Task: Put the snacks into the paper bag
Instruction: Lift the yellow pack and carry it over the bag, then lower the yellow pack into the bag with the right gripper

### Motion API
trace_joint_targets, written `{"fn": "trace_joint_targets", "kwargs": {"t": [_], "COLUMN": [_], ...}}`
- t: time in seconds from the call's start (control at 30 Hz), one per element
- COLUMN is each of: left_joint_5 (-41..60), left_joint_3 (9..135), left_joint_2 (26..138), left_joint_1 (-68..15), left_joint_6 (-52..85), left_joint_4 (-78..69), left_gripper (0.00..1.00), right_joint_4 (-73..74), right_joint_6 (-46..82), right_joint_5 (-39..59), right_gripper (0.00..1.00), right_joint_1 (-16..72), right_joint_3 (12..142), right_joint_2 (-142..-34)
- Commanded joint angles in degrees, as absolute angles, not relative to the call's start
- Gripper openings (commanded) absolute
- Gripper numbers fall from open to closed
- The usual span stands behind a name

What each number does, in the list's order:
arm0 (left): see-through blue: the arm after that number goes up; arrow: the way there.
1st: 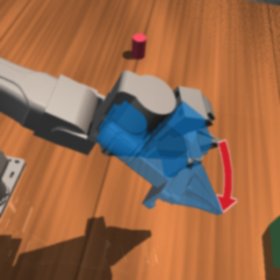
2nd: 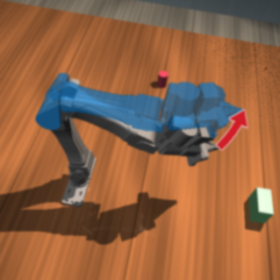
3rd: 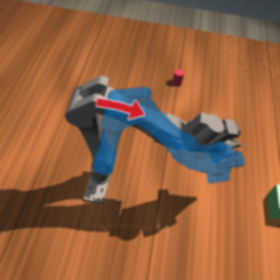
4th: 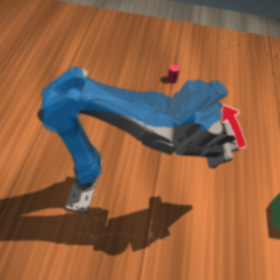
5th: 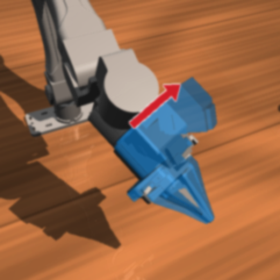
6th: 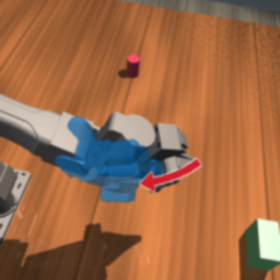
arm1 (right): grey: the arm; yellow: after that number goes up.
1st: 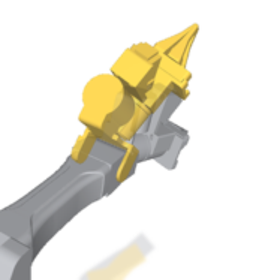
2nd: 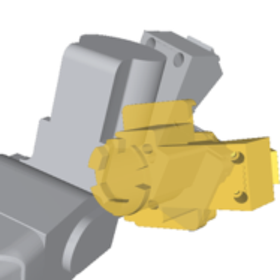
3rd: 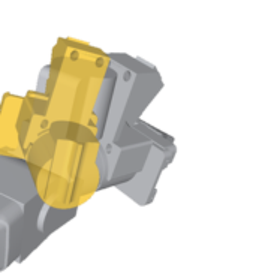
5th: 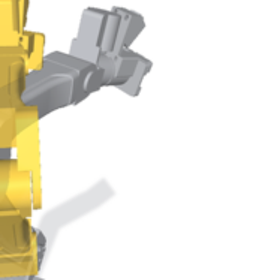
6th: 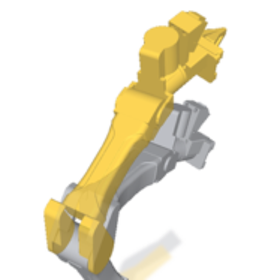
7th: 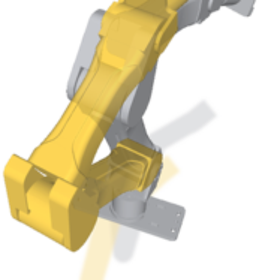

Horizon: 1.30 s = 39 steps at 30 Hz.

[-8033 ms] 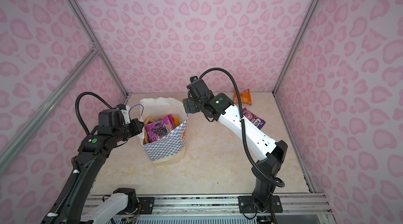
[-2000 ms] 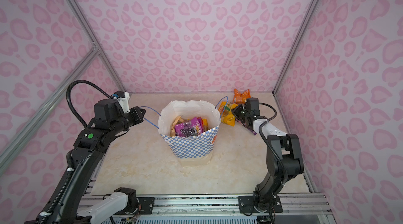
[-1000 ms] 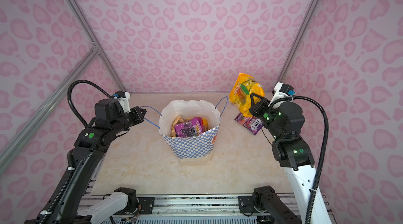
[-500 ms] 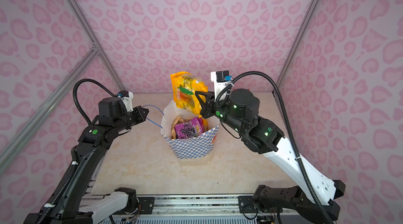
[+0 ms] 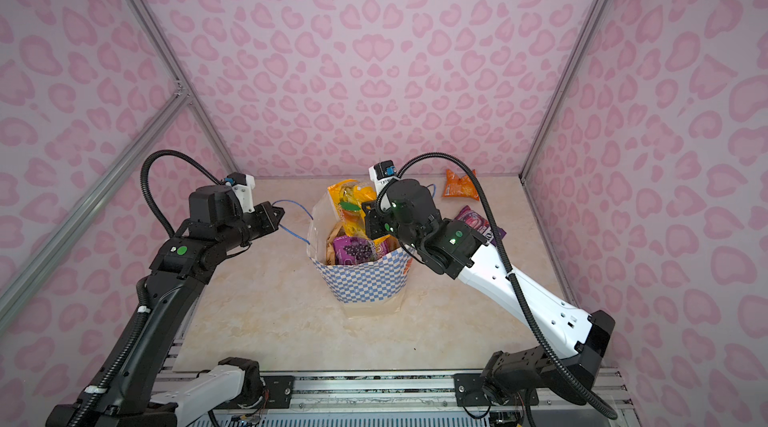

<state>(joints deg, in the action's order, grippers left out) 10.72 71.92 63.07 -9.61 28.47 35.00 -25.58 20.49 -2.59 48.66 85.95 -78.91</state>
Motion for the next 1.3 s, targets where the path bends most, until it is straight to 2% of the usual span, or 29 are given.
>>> {"fn": "trace_joint_targets", "kwargs": {"t": [0.0,0.23,0.47,0.63,0.8,1.03,1.27], "left_joint_5": [11.4,11.1,10.9,10.4,10.9,10.9,10.7], "left_joint_3": [72.0,72.0,72.1,72.0,72.0,72.1,72.1], "left_joint_2": [62.8,62.6,62.7,62.5,62.7,62.8,62.9], "left_joint_1": [-9.6,-9.6,-9.6,-9.6,-9.6,-9.6,-9.6], "left_joint_6": [28.3,28.2,28.2,28.1,28.2,28.1,28.1], "left_joint_4": [33.3,33.4,33.4,33.4,33.4,33.4,33.4], "left_gripper": [0.10,0.10,0.10,0.10,0.10,0.10,0.10], "right_joint_4": [-20.6,-22.7,-26.8,-27.5,-28.5,-24.0,-15.7], "right_joint_6": [18.8,13.8,2.9,-6.5,-12.9,-24.3,-37.8], "right_joint_5": [-5.6,-9.6,-14.1,-21.3,-20.5,-30.9,-40.8], "right_gripper": [0.03,0.03,0.04,0.05,0.07,0.08,0.02], "right_joint_1": [48.1,46.8,47.2,49.7,51.6,54.7,57.2], "right_joint_3": [85.6,85.7,89.7,90.1,89.7,86.1,80.3], "right_joint_2": [-79.5,-81.8,-84.2,-85.0,-86.6,-88.0,-88.9]}}
